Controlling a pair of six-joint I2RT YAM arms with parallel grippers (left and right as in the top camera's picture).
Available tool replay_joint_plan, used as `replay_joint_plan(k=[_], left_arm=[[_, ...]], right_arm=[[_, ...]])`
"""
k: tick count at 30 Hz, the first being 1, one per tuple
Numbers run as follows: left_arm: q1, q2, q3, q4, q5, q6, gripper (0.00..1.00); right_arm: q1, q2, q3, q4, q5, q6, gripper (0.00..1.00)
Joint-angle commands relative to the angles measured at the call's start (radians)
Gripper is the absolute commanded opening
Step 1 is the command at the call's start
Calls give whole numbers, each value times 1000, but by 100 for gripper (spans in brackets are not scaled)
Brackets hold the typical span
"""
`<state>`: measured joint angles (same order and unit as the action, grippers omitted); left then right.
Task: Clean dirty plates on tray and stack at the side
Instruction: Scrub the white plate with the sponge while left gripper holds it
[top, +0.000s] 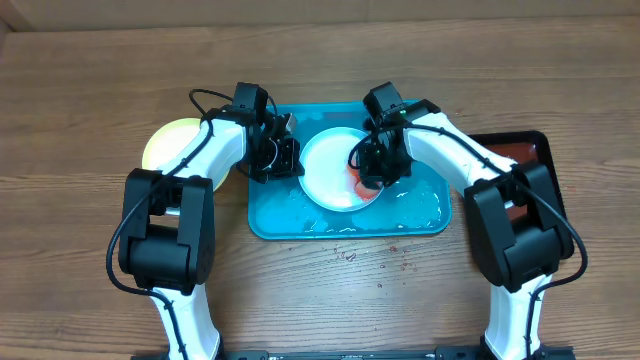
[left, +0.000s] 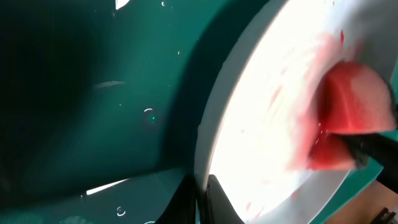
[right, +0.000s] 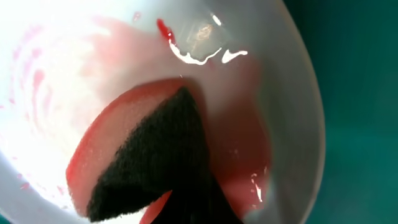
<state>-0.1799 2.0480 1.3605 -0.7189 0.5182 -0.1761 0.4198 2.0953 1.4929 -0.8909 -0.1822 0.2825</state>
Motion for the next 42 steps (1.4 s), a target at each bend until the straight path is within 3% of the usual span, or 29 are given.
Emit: replay_joint_plan(k=[1, 7, 11, 19, 24, 33, 42], left_arm=[[3, 8, -3, -13, 32, 35, 4], [3, 8, -3, -17, 32, 39, 4], [3, 8, -3, -17, 32, 39, 4], [3, 8, -3, -16, 32, 39, 4], [3, 8, -3, -17, 33, 38, 4], [3, 8, -3, -17, 33, 39, 4], [3, 8, -3, -17, 32, 39, 4]], right_arm=[[-14, -1, 26, 47, 199, -109, 4], [-10, -1, 35, 140, 190, -113, 4], [27, -1, 34, 188, -38, -64, 4], [153, 0, 33, 240, -203, 46, 4], [185, 0, 33, 161, -202, 120, 4], [66, 0, 35, -52, -69, 106, 4], [-42, 0, 68, 39, -14, 69, 4]])
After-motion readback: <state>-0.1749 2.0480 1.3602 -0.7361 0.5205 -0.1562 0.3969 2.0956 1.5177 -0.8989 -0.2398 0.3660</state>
